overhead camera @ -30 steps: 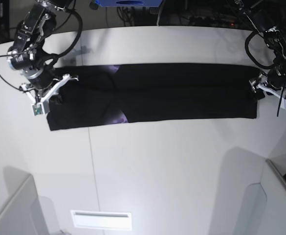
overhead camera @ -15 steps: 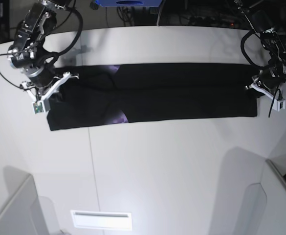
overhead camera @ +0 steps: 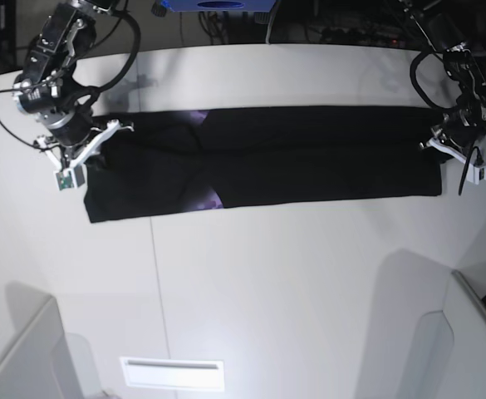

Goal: Fold the T-shirt properly
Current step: 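Grasp the strip end with the left gripper and fold it toward the right gripper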

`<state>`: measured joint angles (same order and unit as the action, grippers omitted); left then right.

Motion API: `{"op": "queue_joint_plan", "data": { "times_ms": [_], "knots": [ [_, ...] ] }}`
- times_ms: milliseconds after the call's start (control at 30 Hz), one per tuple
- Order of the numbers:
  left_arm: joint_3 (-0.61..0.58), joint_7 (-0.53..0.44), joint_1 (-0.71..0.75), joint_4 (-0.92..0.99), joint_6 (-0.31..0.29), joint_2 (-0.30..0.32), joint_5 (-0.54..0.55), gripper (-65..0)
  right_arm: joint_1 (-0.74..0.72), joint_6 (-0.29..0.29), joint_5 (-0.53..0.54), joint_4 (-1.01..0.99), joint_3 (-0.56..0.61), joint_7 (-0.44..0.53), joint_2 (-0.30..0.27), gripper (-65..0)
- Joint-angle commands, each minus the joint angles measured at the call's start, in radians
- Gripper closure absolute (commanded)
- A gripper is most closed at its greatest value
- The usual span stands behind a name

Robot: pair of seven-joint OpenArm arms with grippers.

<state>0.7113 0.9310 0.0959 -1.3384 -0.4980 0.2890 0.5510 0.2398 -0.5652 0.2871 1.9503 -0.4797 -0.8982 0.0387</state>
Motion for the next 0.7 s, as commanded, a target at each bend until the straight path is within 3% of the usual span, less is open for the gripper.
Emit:
{"op": "queue_joint_plan", "data": {
  "times_ms": [0, 167, 433, 667],
  "knots": [
    [0.005, -0.008, 0.02, -0.049, 0.005, 0.02, 0.002, 0.0, -0.007, -0.002, 0.014, 0.018, -0.001, 0.023, -0.004, 0.0],
    [-0.003, -0.003, 0.092, -0.255, 0.097, 0.009, 0.004, 0.0, -0.009, -0.002, 0.014, 0.018, -0.001, 0.023, -0.004, 0.0],
    [-0.15, -0.002, 0.156, -0.439, 0.203, -0.026, 0.007, 0.0, -0.013, -0.002, 0.014, 0.018, -0.001, 0.023, -0.004, 0.0],
    [-0.261, 0.0, 0.164, -0.494, 0.212, -0.084, 0.004, 0.0, -0.013, -0.002, 0.014, 0.018, -0.003, 0.023, -0.004, 0.0]
  ]
}}
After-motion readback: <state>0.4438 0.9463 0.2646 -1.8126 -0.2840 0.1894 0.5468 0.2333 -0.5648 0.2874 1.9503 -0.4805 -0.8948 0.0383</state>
